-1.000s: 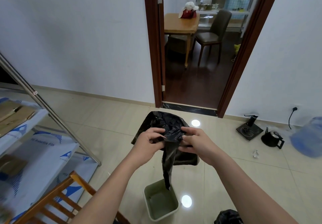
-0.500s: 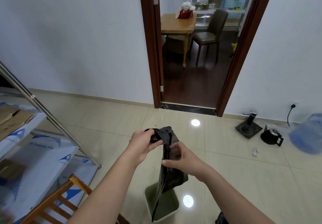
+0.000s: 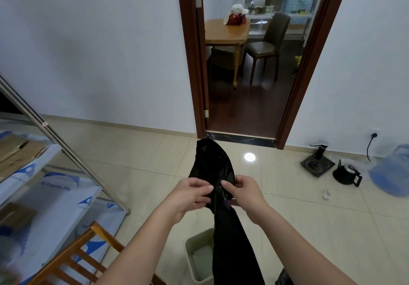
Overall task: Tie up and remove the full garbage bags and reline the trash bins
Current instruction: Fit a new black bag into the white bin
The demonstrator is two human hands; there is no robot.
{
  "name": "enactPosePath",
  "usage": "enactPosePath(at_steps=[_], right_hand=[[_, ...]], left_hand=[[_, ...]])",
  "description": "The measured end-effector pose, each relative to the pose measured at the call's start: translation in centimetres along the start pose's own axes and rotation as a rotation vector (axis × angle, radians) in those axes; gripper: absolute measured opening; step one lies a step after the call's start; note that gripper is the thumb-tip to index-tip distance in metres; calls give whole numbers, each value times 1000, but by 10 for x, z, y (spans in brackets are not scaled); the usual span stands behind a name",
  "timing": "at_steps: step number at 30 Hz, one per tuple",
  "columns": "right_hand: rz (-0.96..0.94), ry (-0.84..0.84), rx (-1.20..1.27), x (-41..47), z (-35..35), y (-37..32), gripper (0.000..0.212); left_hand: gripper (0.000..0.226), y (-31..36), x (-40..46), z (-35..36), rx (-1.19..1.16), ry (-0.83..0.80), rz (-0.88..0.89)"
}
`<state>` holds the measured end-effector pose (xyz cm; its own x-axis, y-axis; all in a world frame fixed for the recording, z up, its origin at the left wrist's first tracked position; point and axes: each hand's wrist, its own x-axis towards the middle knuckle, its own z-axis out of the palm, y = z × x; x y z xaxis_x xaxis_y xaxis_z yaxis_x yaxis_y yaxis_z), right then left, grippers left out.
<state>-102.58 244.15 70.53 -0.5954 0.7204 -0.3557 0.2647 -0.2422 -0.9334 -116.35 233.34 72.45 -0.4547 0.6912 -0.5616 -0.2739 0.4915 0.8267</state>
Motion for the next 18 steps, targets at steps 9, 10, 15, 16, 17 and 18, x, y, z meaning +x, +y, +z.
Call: enactPosePath(at_steps=[9, 10, 15, 16, 17, 18], right_hand=[[-22, -106, 41, -2, 6, -6, 26], [-26, -120, 38, -2, 6, -6, 29], [-8, -225, 82, -5, 5, -7, 28], [-3, -220, 60, -5, 4, -7, 26], [10, -215, 28, -4, 3, -6, 24], [30, -218, -2, -3, 3, -5, 24]], left_hand=[[34, -12, 2, 15, -64, -70, 86], [33, -12, 2, 14, -78, -57, 90], [29, -13, 2, 10, -143, 15, 92], [28, -13, 3, 9, -165, 25, 94], [26, -12, 3, 8, -186, 35, 97], [26, -12, 4, 7, -200, 42, 102]])
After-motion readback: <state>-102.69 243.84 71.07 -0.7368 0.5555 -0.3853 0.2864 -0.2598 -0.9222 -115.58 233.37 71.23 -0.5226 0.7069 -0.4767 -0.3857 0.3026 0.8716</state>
